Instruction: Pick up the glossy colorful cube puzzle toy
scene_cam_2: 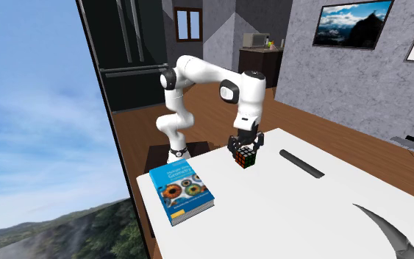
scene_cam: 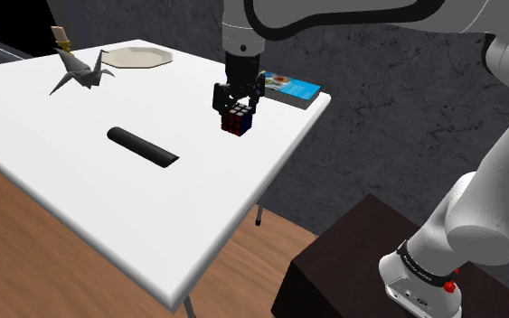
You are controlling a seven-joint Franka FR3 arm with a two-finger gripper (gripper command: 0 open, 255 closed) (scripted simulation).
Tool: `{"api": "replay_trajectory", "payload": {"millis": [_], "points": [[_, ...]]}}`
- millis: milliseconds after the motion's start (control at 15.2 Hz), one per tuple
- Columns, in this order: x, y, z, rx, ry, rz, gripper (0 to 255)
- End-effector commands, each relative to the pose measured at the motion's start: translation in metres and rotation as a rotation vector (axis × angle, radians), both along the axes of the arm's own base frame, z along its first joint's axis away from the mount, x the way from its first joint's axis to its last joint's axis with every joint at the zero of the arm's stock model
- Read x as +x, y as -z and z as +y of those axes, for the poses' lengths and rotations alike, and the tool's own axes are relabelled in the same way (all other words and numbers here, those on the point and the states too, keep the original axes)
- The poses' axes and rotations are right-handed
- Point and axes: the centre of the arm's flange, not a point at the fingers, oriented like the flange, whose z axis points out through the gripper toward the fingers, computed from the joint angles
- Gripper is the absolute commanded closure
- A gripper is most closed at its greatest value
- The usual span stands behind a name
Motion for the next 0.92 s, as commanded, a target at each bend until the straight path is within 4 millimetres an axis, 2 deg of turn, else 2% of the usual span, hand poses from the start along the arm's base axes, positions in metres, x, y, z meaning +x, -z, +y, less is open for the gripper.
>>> {"api": "replay_trajectory", "payload": {"millis": [0, 66, 660, 858], "points": [[-0.001, 0.004, 0.000, 0.000, 0.000, 0.000, 0], [-0.001, 0.005, 0.000, 0.000, 0.000, 0.000, 255], [-0.001, 0.004, 0.000, 0.000, 0.000, 0.000, 255], [-0.001, -0.012, 0.000, 0.000, 0.000, 0.000, 255]]}}
